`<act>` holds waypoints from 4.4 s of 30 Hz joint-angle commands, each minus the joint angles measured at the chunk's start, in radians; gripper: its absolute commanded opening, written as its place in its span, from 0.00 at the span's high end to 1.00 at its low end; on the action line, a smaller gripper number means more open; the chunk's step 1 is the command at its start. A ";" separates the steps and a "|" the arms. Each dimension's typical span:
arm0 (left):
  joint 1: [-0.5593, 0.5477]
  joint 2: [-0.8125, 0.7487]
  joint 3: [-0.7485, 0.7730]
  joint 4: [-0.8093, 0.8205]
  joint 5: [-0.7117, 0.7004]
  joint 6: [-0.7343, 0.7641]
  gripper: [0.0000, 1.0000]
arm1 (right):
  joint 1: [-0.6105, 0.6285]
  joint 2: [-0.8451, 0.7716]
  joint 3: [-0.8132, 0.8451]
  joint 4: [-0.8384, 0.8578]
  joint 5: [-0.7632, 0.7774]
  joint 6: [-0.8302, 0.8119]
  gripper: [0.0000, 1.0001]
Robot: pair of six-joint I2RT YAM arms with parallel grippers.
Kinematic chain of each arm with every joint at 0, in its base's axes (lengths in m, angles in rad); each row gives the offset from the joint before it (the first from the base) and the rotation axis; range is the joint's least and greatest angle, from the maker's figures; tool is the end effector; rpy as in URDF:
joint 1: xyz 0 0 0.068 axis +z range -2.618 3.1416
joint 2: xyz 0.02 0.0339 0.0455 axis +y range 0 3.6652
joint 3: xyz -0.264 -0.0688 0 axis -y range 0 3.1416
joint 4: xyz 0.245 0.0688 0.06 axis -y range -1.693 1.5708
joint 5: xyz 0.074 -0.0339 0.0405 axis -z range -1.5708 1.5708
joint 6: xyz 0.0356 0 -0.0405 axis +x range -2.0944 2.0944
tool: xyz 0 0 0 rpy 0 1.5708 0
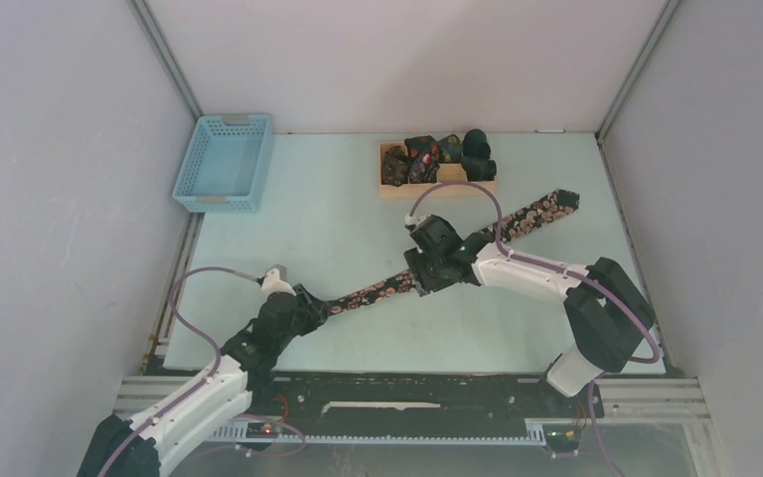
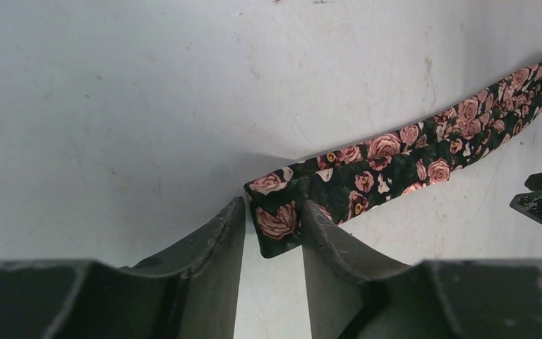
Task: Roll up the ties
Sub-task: Flatten out the tie at the center of the board, then roll the tie at the center of the board.
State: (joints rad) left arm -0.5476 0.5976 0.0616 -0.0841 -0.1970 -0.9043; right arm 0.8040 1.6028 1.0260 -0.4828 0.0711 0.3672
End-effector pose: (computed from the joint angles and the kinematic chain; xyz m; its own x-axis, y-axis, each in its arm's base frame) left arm 0.1160 -0.0626 0.1252 -0.6011 -0.5362 -0.5925 -0.1584 0.8067 -0.5693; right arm 0.2239 0.2288 0.1985 -0.8140 -0.3288 -0.4788 -0.4307 0.8948 0.1178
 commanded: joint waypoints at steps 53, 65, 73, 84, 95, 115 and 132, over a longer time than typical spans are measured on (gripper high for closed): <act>0.002 -0.096 0.249 -0.497 -0.126 -0.032 1.00 | 0.274 0.264 0.273 0.292 -0.228 0.128 0.76; 0.002 -0.085 0.265 -0.507 -0.118 -0.050 1.00 | 0.300 0.446 0.407 0.309 -0.267 0.133 1.00; 0.002 -0.095 0.273 -0.511 -0.101 -0.057 1.00 | 0.307 0.514 0.445 0.317 -0.266 0.138 1.00; 0.002 -0.100 0.291 -0.534 -0.094 -0.064 1.00 | 0.305 0.499 0.442 0.318 -0.251 0.134 1.00; 0.002 -0.088 0.300 -0.542 -0.087 -0.066 1.00 | 0.287 0.463 0.441 0.325 -0.250 0.134 1.00; 0.002 -0.016 0.353 -0.552 -0.112 -0.053 1.00 | 0.278 0.370 0.406 0.306 -0.321 0.142 1.00; 0.002 -0.038 0.354 -0.566 -0.109 -0.057 1.00 | 0.263 0.450 0.446 0.313 -0.272 0.166 1.00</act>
State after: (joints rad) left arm -0.5476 0.5682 0.3809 -0.6525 -0.2855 -0.9604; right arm 1.0710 2.0121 1.4300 -0.1886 -0.2207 0.5240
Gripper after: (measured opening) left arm 0.009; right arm 0.007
